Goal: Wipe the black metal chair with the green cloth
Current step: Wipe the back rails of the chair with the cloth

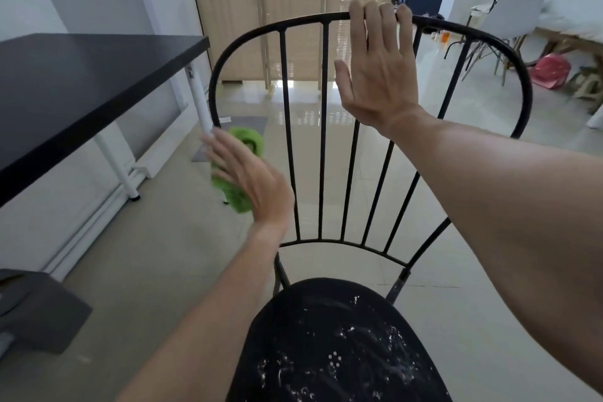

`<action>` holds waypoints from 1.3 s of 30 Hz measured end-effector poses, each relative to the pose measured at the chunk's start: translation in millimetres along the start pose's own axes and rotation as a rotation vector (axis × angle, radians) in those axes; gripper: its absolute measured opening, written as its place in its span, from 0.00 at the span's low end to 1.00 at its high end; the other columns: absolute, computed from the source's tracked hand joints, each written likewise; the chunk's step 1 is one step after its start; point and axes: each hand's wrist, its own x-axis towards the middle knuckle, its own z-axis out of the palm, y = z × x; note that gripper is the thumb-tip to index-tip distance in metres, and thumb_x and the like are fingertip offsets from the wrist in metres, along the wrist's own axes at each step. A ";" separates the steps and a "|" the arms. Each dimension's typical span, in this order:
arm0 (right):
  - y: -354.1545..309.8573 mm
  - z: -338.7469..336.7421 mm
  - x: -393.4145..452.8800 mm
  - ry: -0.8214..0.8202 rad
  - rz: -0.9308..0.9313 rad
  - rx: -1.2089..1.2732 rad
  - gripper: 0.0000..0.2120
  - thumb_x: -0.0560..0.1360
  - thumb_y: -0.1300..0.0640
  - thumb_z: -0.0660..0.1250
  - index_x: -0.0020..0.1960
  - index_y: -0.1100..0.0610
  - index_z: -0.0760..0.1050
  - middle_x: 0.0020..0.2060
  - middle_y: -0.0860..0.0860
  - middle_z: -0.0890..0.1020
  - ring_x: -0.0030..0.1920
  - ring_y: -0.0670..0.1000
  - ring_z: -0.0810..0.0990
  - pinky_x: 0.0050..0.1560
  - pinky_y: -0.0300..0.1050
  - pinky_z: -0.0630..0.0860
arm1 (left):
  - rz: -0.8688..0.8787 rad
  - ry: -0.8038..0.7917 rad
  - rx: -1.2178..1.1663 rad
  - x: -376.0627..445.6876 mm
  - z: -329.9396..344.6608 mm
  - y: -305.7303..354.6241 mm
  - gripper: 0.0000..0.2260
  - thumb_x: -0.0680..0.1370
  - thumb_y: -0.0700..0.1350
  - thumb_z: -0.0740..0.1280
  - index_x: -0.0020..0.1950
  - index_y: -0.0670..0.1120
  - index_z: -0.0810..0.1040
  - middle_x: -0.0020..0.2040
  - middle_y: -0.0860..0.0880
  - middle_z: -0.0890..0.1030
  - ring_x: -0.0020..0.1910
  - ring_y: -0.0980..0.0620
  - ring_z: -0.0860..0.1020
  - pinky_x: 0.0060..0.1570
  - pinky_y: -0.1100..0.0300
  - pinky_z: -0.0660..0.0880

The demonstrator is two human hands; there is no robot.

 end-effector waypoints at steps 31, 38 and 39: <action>6.3 -17.6 -1.3 -0.084 -0.052 0.001 0.34 0.78 0.45 0.52 0.76 0.66 0.56 0.70 0.63 0.67 0.71 0.64 0.65 0.74 0.62 0.56 | 0.222 -0.307 0.396 15.2 -35.0 -18.7 0.40 0.72 0.23 0.52 0.79 0.39 0.37 0.79 0.37 0.37 0.78 0.37 0.36 0.75 0.35 0.40; -2.0 -21.1 -3.3 -0.171 0.008 0.020 0.36 0.77 0.44 0.55 0.77 0.66 0.56 0.71 0.63 0.67 0.72 0.64 0.64 0.75 0.63 0.54 | 0.032 -0.601 0.337 -48.1 -55.8 -63.5 0.36 0.76 0.24 0.48 0.77 0.40 0.30 0.80 0.37 0.39 0.79 0.39 0.39 0.76 0.44 0.39; -4.4 -23.1 -3.1 -0.182 0.022 0.026 0.36 0.77 0.44 0.56 0.77 0.66 0.56 0.72 0.63 0.67 0.73 0.63 0.63 0.75 0.63 0.54 | -0.005 -0.720 0.357 -56.3 -63.5 -71.2 0.33 0.79 0.27 0.45 0.77 0.42 0.30 0.80 0.40 0.39 0.79 0.43 0.38 0.76 0.46 0.37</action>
